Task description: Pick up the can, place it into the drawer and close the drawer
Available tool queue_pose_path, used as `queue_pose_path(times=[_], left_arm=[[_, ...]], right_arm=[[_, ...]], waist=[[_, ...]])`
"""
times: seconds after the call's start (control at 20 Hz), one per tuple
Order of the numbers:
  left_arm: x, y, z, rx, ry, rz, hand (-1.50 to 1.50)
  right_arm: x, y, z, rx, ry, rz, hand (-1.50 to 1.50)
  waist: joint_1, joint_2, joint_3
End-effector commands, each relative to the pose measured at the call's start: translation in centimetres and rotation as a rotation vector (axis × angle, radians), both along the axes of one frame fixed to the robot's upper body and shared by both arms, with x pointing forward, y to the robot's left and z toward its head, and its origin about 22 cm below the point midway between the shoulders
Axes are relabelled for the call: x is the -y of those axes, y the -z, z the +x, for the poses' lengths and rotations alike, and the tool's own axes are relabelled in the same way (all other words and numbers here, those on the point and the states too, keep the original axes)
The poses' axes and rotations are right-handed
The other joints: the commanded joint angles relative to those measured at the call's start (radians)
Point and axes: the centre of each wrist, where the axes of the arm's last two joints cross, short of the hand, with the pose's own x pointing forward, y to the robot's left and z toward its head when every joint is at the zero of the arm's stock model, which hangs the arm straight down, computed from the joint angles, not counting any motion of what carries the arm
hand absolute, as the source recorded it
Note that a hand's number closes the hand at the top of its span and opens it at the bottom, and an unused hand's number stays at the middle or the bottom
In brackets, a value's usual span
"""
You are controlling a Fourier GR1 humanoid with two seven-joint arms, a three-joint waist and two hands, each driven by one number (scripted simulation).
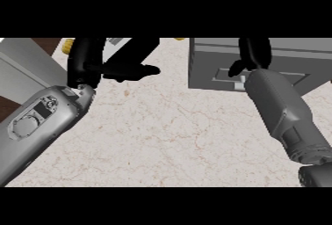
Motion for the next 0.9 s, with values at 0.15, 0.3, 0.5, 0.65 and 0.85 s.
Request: queue_pose_path(times=[0.15, 0.3, 0.5, 0.65, 0.85], left_arm=[[-1.0, 1.9, -0.7, -0.003, -0.004, -0.003, -1.5], [-0.5, 1.7, -1.0, 0.011, -0.003, -0.001, -1.5], [-1.2, 1.2, -1.2, -0.012, -0.025, -0.009, -1.5], [-1.7, 2.6, -1.3, -0.027, -0.021, -0.007, -1.5], [-2.6, 3.7, -2.0, -0.023, -0.04, 0.005, -1.5]], right_arm=[[-2.9, -1.5, 0.6, 0.111, -0.082, 0.281, -1.5], [-4.8, -3.0, 1.1, 0.102, -0.121, 0.412, -1.5], [-4.4, -4.1, 1.4, 0.118, -0.173, 0.513, -1.5], [-5.2, -4.3, 1.5, 0.105, -0.205, 0.673, -1.5], [-4.5, -5.6, 1.9, 0.069, -0.249, 0.802, -1.5]], waist=[[0.008, 0.004, 0.002], [0.014, -0.001, 0.003], [-0.004, -0.014, 0.002], [-0.017, -0.01, 0.001], [-0.03, -0.017, -0.001]])
